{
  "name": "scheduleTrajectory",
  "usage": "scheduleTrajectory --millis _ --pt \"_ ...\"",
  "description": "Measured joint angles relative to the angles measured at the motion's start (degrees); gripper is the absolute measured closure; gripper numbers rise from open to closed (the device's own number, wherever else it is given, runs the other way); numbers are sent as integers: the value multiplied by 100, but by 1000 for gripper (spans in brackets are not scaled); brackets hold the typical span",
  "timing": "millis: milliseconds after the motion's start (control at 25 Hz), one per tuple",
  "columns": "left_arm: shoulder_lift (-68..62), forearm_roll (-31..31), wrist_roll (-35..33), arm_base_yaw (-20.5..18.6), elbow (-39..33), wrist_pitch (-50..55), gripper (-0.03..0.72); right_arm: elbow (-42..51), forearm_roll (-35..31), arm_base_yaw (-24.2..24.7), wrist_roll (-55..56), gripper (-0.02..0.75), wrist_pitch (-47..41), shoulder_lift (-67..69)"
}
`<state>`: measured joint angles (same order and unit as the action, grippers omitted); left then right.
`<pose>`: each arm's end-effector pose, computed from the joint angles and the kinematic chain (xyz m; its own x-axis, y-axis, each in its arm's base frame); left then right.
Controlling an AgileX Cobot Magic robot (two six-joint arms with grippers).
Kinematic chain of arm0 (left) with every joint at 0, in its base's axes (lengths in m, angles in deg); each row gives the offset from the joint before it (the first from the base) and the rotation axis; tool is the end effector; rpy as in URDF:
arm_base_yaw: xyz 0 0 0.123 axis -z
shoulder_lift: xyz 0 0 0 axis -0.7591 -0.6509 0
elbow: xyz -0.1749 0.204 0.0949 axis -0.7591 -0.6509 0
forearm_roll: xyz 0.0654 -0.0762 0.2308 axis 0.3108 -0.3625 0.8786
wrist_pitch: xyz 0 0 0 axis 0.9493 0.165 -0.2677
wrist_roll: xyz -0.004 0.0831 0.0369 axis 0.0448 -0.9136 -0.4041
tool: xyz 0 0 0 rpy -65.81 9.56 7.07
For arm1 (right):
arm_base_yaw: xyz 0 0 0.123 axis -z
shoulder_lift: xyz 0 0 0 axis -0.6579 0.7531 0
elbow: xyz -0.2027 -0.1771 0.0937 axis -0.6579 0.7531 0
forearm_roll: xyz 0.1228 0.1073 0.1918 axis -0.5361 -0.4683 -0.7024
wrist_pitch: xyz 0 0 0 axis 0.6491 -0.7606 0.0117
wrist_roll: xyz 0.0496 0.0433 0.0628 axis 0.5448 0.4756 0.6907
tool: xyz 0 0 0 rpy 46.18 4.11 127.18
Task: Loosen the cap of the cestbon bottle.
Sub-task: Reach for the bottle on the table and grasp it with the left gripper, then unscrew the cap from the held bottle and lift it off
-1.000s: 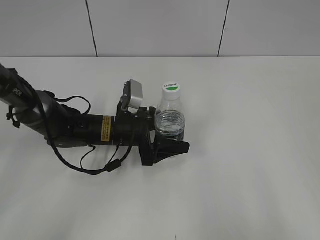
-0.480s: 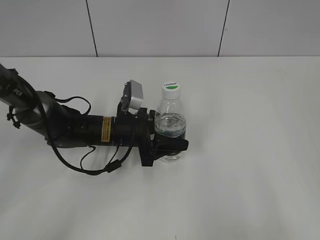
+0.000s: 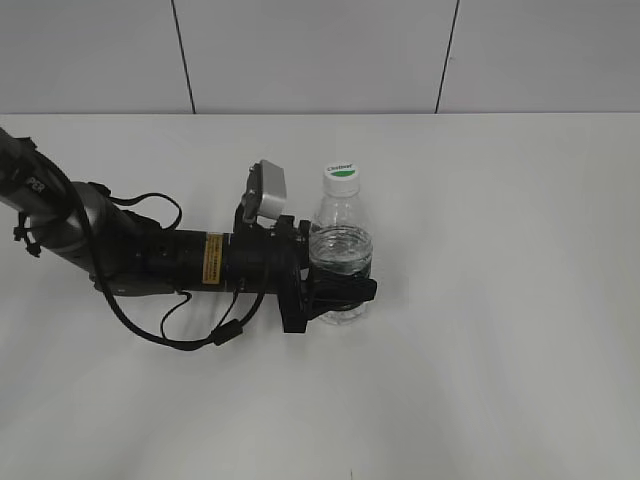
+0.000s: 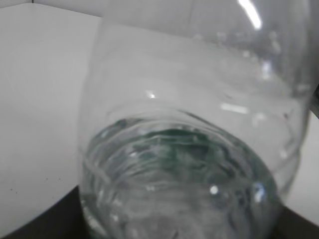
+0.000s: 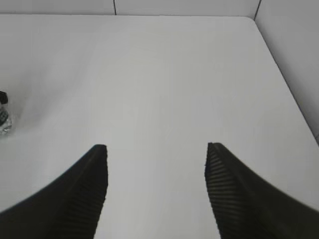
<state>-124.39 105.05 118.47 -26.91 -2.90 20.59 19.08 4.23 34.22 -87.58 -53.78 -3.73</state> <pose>0.3313 -0.2238 0.0527 -0.2144 0.1883 -0.9584 0.9751 0.0978 -0.1989 0.0160 -0.0048 0.3019 -0.4179 -0.1441 -0.8970 -0.0933 0.9889 -0.1154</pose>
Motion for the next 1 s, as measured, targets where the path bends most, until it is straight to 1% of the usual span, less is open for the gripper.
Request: scheduleTrajectory --millis 160,320,400,640,880,1000 --pt "0 0 0 0 0 0 267 0 -330 0 12 265 514 348" --pt "0 0 0 0 0 0 267 -6 -391 0 -102 265 1031 556" --pt "0 0 0 0 0 0 267 -11 -396 0 -167 265 1083 767" --pt "-5 0 0 0 0 -5 267 -331 -517 0 -376 265 618 1930" --pt "-5 0 0 0 0 -5 268 -1230 -517 0 -411 265 -162 3384" --pt "-5 0 0 0 0 -5 270 -1691 -665 0 -389 265 -443 4285"
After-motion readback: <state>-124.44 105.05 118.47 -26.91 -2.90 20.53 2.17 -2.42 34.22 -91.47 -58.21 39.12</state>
